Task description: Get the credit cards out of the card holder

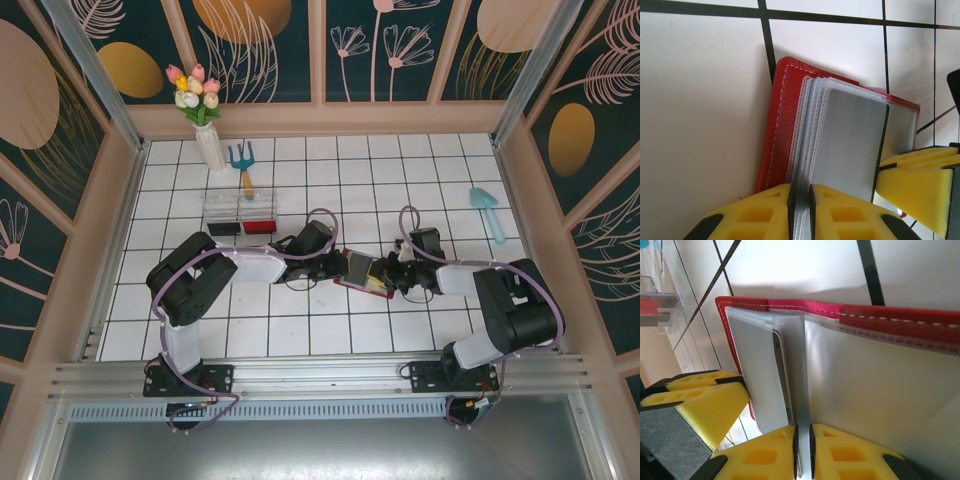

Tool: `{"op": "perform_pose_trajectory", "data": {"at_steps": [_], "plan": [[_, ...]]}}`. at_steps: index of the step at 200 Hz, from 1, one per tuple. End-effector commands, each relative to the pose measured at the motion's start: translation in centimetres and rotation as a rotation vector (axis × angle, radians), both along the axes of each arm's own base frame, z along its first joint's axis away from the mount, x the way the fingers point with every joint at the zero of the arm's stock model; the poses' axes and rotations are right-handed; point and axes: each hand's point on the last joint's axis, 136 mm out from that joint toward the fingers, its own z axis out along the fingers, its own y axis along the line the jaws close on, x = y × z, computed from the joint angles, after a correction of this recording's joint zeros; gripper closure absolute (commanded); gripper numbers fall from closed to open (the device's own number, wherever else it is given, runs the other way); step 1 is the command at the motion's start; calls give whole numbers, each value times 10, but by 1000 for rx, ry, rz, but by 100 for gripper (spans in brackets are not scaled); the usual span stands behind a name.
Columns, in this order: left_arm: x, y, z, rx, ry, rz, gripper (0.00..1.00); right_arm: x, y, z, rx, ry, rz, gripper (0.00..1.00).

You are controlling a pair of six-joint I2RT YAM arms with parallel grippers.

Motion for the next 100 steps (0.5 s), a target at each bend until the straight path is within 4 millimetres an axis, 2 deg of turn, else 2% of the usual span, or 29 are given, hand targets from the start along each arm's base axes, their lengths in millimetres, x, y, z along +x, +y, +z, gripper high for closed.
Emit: {"op": "perform_pose_trajectory", "data": {"at_steps": [1, 100], "plan": [[-8, 4, -15, 27, 43, -1, 81, 4, 4, 3, 28, -15, 14, 83], [-9, 4, -19, 31, 56, -8, 82, 11, 13, 15, 79, -48, 49, 83]]}}
